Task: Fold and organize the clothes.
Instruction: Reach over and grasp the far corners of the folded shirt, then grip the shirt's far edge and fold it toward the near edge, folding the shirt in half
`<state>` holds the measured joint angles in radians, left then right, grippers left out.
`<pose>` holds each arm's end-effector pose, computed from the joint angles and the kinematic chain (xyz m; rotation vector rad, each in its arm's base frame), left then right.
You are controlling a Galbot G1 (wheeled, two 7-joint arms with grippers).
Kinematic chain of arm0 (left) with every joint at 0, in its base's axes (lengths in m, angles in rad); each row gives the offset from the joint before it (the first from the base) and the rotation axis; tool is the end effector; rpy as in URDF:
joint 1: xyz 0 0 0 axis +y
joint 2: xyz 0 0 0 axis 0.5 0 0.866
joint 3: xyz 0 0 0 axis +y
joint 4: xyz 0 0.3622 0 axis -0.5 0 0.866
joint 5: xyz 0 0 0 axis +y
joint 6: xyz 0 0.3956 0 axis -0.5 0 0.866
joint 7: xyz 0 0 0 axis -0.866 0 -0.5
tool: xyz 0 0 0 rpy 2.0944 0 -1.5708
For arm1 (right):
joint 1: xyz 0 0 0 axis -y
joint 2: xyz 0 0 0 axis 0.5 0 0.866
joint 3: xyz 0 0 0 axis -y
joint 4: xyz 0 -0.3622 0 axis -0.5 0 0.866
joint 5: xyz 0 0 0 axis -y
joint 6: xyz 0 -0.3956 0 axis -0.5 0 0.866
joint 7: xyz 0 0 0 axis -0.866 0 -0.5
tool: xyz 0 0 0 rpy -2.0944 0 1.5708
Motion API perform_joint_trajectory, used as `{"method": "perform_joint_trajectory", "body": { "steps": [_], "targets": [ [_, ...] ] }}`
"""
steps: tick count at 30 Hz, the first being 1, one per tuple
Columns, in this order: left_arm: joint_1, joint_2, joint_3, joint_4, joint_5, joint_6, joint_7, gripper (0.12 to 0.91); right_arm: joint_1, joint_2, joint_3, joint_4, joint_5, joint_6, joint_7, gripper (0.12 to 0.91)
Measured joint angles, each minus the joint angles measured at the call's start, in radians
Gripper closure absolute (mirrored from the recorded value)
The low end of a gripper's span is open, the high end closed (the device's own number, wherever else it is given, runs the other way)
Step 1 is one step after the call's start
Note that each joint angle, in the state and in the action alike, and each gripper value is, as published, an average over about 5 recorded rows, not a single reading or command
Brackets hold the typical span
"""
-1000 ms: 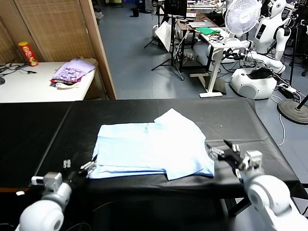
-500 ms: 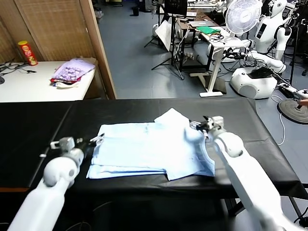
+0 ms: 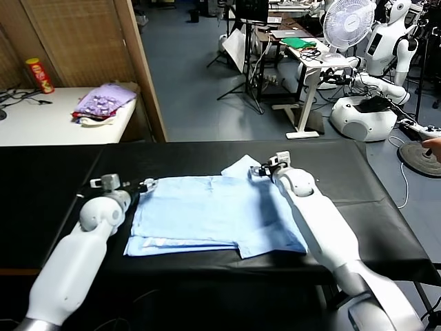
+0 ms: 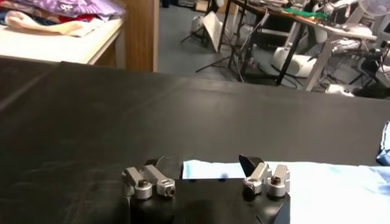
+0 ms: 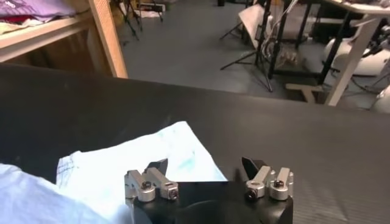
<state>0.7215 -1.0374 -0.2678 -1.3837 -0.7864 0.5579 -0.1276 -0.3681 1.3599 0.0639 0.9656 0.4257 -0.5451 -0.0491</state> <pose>0.4923 0.1369 -0.2826 -0.0711 -2.5909 0.1789 0.6065 0.0182 -0.2872 0.3658 -2.5433 0.0892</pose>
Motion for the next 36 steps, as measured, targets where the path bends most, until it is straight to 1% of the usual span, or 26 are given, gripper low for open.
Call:
{"method": "perform_joint_trajectory", "body": {
  "steps": [1,2,5,6,8,9,10,12,13,17,22,27,30,33,36],
  "targets": [
    [-0.003,0.000,0.002,0.005,0.002,0.001,0.003,0.301,0.001,0.003,0.000,-0.004,0.000,0.000,-0.001,0.514],
    [-0.004,-0.001,0.004,0.008,0.004,0.001,0.006,0.341,0.001,0.005,0.000,-0.007,0.000,0.000,-0.002,0.580],
    [-0.006,0.000,0.008,0.012,0.011,0.001,0.019,0.499,0.000,0.009,0.002,-0.012,-0.001,0.002,-0.003,0.730],
    [-0.007,0.001,0.009,0.013,0.013,0.000,0.022,0.566,-0.002,0.010,0.003,-0.012,-0.001,0.005,-0.003,0.777],
    [-0.009,0.000,0.011,0.017,0.016,-0.001,0.025,0.667,-0.007,0.011,0.008,-0.011,-0.002,0.017,-0.001,0.852],
    [-0.010,-0.001,0.011,0.018,0.018,-0.003,0.026,0.734,-0.010,0.011,0.012,-0.009,-0.003,0.026,0.000,0.874],
    [-0.010,-0.003,0.011,0.020,0.021,-0.004,0.027,0.784,-0.014,0.010,0.016,-0.005,-0.002,0.037,0.001,0.895],
    [-0.010,-0.006,0.010,0.022,0.029,-0.010,0.029,0.864,-0.025,0.006,0.026,0.008,0.001,0.059,0.003,0.903],
    [-0.010,-0.008,0.009,0.022,0.034,-0.015,0.029,0.886,-0.031,0.003,0.031,0.020,0.004,0.068,0.003,0.903],
    [0.002,-0.012,-0.006,0.011,0.056,-0.037,0.027,0.900,-0.077,-0.027,0.053,0.115,0.041,0.076,0.001,0.903],
    [0.045,0.007,-0.038,-0.056,0.060,-0.045,0.021,0.902,-0.188,-0.107,0.095,0.321,0.120,0.039,0.015,0.903],
    [0.142,0.046,-0.079,-0.202,0.061,-0.046,0.007,0.902,-0.327,-0.206,0.136,0.538,0.172,-0.013,0.044,0.903],
    [0.219,0.068,-0.106,-0.299,0.068,-0.046,-0.004,0.902,-0.405,-0.253,0.158,0.650,0.188,-0.055,0.067,0.903],
    [0.302,0.081,-0.136,-0.390,0.096,-0.046,-0.009,0.902,-0.475,-0.289,0.178,0.746,0.193,-0.102,0.091,0.903],
    [0.389,0.082,-0.164,-0.472,0.126,-0.047,-0.009,0.902,-0.533,-0.313,0.194,0.824,0.192,-0.151,0.114,0.903]
  ]
}}
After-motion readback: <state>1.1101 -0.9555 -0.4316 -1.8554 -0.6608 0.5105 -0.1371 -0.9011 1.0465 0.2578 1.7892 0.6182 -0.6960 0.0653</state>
